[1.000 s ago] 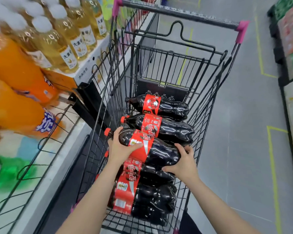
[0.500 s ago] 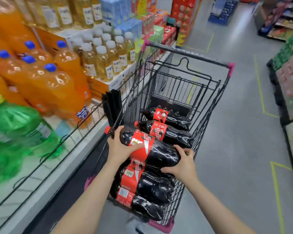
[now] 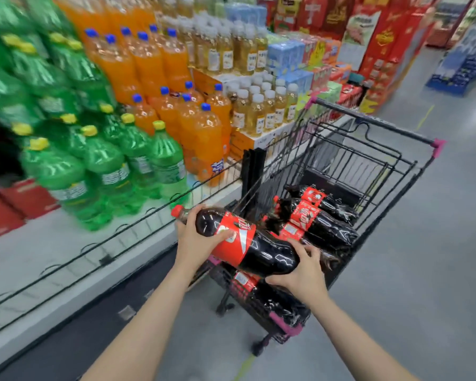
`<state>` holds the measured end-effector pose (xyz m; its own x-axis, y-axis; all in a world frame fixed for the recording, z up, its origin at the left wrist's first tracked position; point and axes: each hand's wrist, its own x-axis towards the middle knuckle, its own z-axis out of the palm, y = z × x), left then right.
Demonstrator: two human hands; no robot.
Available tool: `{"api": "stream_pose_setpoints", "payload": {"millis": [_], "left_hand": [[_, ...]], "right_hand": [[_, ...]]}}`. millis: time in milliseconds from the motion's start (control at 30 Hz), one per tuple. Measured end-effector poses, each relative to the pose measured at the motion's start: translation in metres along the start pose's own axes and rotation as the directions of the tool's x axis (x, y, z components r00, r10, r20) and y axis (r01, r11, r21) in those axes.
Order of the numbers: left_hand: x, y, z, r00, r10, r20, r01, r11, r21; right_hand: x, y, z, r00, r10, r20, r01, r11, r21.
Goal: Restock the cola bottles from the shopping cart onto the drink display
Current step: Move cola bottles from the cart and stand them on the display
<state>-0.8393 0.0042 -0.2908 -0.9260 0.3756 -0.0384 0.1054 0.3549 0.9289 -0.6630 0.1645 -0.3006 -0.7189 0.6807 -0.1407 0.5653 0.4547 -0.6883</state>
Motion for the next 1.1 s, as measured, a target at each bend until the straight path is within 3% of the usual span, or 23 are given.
{"api": "stream_pose_setpoints", "payload": {"millis": [300, 700, 1100], "left_hand": [[-0.047, -0.043, -0.151, 0.973, -0.007, -0.229, 0.01, 1.0, 0.011], [-0.089, -0.096, -0.368, 0.934, 0.023, -0.358, -0.026, 1.0, -0.006], [-0.045, -0.133, -0.498, 0.852, 0.031, -0.522, 0.006, 0.998, 0.069]], "right_hand": [[-0.05, -0.092, 0.086, 0.973, -0.218, 0.071, 0.216, 0.976, 0.024], [-0.132, -0.245, 0.215, 0.927, -0.348, 0.138, 0.346, 0.938, 0.041], [-0.098, -0.359, 0.33, 0.848, -0.478, 0.228, 0.452, 0.877, 0.162]]}}
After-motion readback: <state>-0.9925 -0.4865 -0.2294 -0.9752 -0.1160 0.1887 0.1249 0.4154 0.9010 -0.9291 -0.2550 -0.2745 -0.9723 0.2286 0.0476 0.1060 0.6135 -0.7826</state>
